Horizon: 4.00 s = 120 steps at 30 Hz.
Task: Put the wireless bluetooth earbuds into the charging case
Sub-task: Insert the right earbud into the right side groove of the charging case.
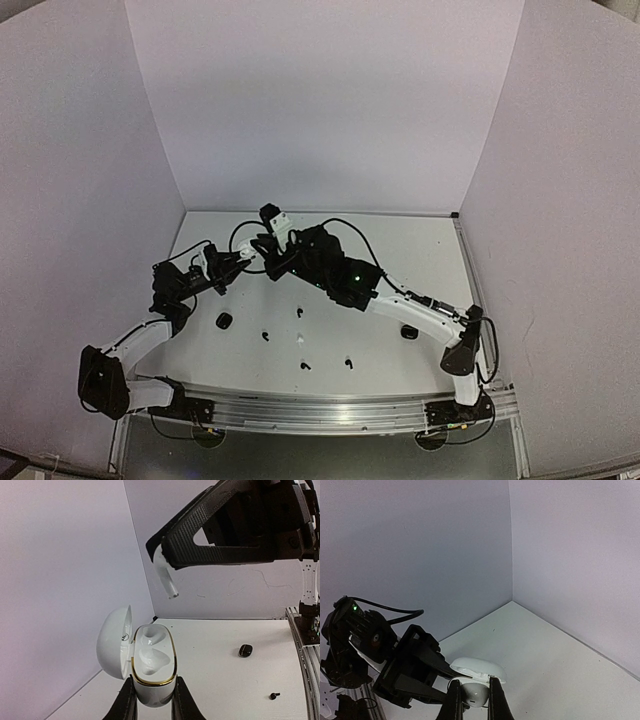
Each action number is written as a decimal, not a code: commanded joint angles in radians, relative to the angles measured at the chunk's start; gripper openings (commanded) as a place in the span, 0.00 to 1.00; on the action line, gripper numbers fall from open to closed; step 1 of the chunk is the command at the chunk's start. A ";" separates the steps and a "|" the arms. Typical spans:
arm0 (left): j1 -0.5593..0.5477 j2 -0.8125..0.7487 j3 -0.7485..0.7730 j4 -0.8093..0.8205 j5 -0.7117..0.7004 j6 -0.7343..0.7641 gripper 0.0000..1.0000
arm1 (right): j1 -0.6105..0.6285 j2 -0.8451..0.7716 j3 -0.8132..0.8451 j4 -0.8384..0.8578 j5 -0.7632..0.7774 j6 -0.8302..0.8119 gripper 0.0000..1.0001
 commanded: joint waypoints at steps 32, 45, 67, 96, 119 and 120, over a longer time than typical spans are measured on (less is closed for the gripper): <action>-0.042 -0.075 -0.007 -0.065 -0.145 0.002 0.00 | -0.007 0.063 0.029 0.072 0.029 -0.220 0.00; -0.044 -0.067 0.006 -0.059 -0.148 -0.035 0.00 | -0.007 0.091 0.033 0.108 0.036 -0.286 0.00; -0.044 -0.066 0.007 -0.078 -0.152 -0.050 0.00 | -0.007 0.076 0.014 0.117 0.072 -0.391 0.00; -0.044 -0.063 0.004 -0.055 -0.147 -0.053 0.00 | -0.008 0.091 -0.022 0.117 0.028 -0.372 0.00; -0.044 -0.060 -0.001 -0.036 -0.182 -0.042 0.00 | -0.003 0.120 -0.016 0.112 0.021 -0.415 0.00; -0.044 -0.060 -0.002 -0.035 -0.183 -0.041 0.00 | -0.003 0.119 -0.015 0.112 0.020 -0.416 0.02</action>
